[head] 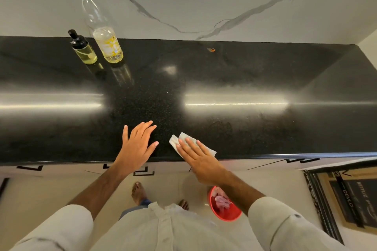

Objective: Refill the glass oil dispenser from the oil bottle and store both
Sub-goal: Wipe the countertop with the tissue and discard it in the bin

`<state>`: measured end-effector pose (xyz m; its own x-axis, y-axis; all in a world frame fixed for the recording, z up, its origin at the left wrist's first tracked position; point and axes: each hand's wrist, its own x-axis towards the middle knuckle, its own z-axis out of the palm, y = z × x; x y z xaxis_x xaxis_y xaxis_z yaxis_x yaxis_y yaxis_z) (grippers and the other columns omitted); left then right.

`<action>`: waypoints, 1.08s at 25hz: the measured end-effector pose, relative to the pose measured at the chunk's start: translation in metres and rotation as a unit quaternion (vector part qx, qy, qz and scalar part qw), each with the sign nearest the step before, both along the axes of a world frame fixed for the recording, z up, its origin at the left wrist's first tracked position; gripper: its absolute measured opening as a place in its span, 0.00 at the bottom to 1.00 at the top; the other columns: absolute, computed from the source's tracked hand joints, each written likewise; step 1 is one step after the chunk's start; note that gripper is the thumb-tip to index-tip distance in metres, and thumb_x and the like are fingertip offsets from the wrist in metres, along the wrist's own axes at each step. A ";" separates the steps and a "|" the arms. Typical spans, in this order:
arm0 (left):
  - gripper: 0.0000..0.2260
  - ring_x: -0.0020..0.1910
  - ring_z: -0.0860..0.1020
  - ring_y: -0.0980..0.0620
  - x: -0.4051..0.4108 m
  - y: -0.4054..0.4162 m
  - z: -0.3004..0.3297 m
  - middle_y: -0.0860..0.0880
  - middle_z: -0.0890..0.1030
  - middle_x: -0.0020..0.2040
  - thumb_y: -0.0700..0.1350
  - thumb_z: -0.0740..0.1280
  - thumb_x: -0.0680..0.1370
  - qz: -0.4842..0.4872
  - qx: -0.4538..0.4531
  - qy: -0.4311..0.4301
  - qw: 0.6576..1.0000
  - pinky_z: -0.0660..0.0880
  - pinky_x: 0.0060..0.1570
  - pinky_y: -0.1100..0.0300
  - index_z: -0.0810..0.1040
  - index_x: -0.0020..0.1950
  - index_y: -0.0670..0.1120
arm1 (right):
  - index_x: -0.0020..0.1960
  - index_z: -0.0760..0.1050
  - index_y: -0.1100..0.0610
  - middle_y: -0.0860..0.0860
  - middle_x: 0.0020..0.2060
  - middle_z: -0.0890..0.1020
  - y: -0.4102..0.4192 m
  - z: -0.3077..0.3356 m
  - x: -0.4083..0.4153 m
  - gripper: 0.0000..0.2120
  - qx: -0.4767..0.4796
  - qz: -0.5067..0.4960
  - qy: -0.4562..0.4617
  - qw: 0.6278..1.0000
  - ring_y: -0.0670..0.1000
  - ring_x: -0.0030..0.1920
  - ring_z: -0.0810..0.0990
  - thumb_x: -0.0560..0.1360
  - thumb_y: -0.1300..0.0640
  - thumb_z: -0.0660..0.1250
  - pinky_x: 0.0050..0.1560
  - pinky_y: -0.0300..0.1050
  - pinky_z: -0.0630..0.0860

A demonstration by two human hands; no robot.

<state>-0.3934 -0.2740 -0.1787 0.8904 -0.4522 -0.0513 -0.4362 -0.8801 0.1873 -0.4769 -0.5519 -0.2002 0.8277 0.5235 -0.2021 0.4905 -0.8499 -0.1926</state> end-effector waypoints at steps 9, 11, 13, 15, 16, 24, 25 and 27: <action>0.26 0.75 0.64 0.59 -0.037 -0.039 0.044 0.59 0.66 0.75 0.62 0.64 0.79 -0.091 -0.241 0.264 0.930 0.59 0.76 0.52 0.66 0.75 0.58 | 0.70 0.73 0.61 0.54 0.58 0.80 -0.018 0.071 -0.009 0.20 0.554 -0.257 0.453 0.650 0.47 0.54 0.81 0.79 0.60 0.64 0.54 0.41 0.77; 0.22 0.65 0.76 0.55 -0.047 -0.045 0.059 0.55 0.74 0.68 0.58 0.66 0.80 0.005 -0.334 0.392 0.857 0.77 0.63 0.54 0.68 0.72 0.57 | 0.66 0.74 0.59 0.56 0.55 0.81 -0.016 0.078 -0.010 0.18 0.585 -0.282 0.485 0.585 0.52 0.51 0.82 0.77 0.60 0.66 0.49 0.45 0.81; 0.17 0.57 0.82 0.50 -0.051 -0.047 0.068 0.48 0.80 0.61 0.53 0.68 0.80 0.095 -0.416 0.456 0.781 0.82 0.54 0.51 0.73 0.68 0.53 | 0.64 0.75 0.59 0.57 0.55 0.82 -0.011 0.081 -0.011 0.17 0.603 -0.304 0.494 0.548 0.54 0.52 0.82 0.76 0.61 0.68 0.48 0.46 0.82; 0.12 0.54 0.84 0.44 -0.052 -0.042 0.068 0.45 0.84 0.56 0.50 0.71 0.80 0.130 -0.444 0.456 0.760 0.80 0.52 0.45 0.78 0.61 0.48 | 0.62 0.75 0.59 0.57 0.55 0.82 -0.006 0.082 -0.014 0.15 0.601 -0.313 0.493 0.546 0.56 0.53 0.83 0.76 0.60 0.70 0.49 0.47 0.83; 0.10 0.52 0.84 0.43 -0.053 -0.040 0.068 0.44 0.84 0.52 0.48 0.72 0.79 0.143 -0.445 0.444 0.764 0.80 0.51 0.44 0.79 0.58 0.47 | 0.62 0.76 0.59 0.57 0.55 0.83 -0.003 0.081 -0.016 0.13 0.591 -0.319 0.486 0.559 0.56 0.54 0.83 0.78 0.60 0.71 0.49 0.48 0.83; 0.06 0.47 0.85 0.48 -0.075 -0.013 0.059 0.46 0.84 0.48 0.45 0.73 0.78 0.215 -0.399 0.333 0.827 0.85 0.40 0.47 0.78 0.50 0.46 | 0.59 0.78 0.59 0.56 0.54 0.85 0.032 0.069 -0.050 0.13 0.461 -0.504 0.284 0.673 0.55 0.53 0.86 0.77 0.59 0.75 0.56 0.59 0.84; 0.06 0.46 0.85 0.48 -0.081 -0.011 0.056 0.46 0.84 0.47 0.45 0.73 0.78 0.214 -0.393 0.326 0.833 0.85 0.40 0.46 0.78 0.50 0.46 | 0.58 0.78 0.57 0.54 0.53 0.85 0.042 0.068 -0.055 0.12 0.427 -0.508 0.254 0.703 0.54 0.53 0.85 0.77 0.57 0.75 0.54 0.56 0.85; 0.07 0.45 0.84 0.50 -0.095 -0.010 0.054 0.48 0.83 0.47 0.45 0.74 0.77 0.210 -0.386 0.312 0.842 0.85 0.38 0.49 0.77 0.50 0.46 | 0.57 0.77 0.52 0.50 0.53 0.83 0.065 0.069 -0.065 0.11 0.394 -0.506 0.205 0.740 0.50 0.52 0.84 0.77 0.55 0.75 0.44 0.44 0.86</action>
